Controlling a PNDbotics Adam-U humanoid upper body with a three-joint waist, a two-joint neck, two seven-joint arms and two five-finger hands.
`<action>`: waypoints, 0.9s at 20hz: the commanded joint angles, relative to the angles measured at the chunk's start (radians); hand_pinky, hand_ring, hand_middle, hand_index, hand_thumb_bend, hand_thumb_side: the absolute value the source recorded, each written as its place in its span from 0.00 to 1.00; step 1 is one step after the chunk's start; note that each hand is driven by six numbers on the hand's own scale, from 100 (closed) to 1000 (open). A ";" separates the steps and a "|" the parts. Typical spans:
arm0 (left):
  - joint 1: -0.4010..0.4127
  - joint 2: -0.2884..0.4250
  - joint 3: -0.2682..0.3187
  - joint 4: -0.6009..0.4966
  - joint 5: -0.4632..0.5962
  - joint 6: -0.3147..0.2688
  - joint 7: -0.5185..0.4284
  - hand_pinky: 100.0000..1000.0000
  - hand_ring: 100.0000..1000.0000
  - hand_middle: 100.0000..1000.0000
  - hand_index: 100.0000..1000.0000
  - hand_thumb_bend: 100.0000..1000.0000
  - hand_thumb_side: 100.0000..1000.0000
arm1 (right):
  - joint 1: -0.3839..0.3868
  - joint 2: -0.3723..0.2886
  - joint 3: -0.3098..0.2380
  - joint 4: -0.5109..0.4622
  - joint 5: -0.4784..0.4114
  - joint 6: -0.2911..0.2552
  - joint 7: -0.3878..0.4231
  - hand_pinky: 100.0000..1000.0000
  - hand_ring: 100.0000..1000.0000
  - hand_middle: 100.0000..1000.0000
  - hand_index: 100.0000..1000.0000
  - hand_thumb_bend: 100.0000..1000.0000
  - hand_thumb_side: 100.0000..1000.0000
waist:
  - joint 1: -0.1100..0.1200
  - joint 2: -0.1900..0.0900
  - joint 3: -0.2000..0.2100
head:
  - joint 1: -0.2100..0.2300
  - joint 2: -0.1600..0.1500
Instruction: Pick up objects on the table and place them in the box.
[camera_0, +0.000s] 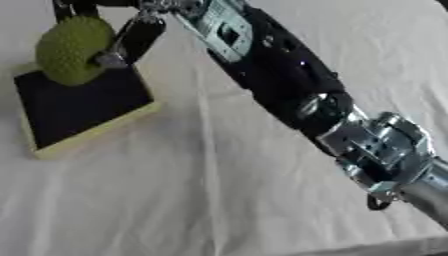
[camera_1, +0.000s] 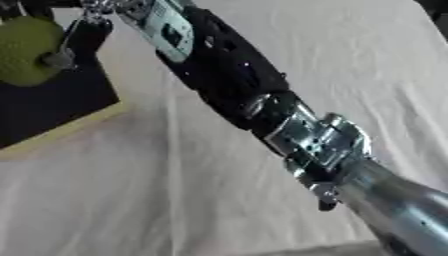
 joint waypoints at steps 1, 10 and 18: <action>-0.022 0.002 0.000 -0.015 0.005 -0.007 -0.006 0.74 0.70 0.57 0.69 0.14 0.41 | -0.012 0.037 -0.027 0.027 0.051 0.010 -0.041 0.53 0.49 0.50 0.55 0.05 0.00 | 0.007 -0.016 0.008 | -0.014 -0.014; -0.044 -0.020 -0.003 -0.015 0.015 -0.009 -0.016 0.74 0.70 0.57 0.69 0.14 0.42 | 0.027 0.122 -0.041 0.123 0.204 0.011 -0.130 0.54 0.51 0.51 0.56 0.04 0.00 | 0.004 -0.004 0.030 | -0.033 -0.022; -0.040 -0.026 -0.001 -0.015 0.017 -0.007 -0.015 0.73 0.70 0.57 0.69 0.14 0.43 | 0.048 0.153 -0.040 0.174 0.337 -0.010 -0.155 0.66 0.64 0.65 0.71 0.22 0.00 | 0.000 -0.003 0.033 | -0.029 -0.024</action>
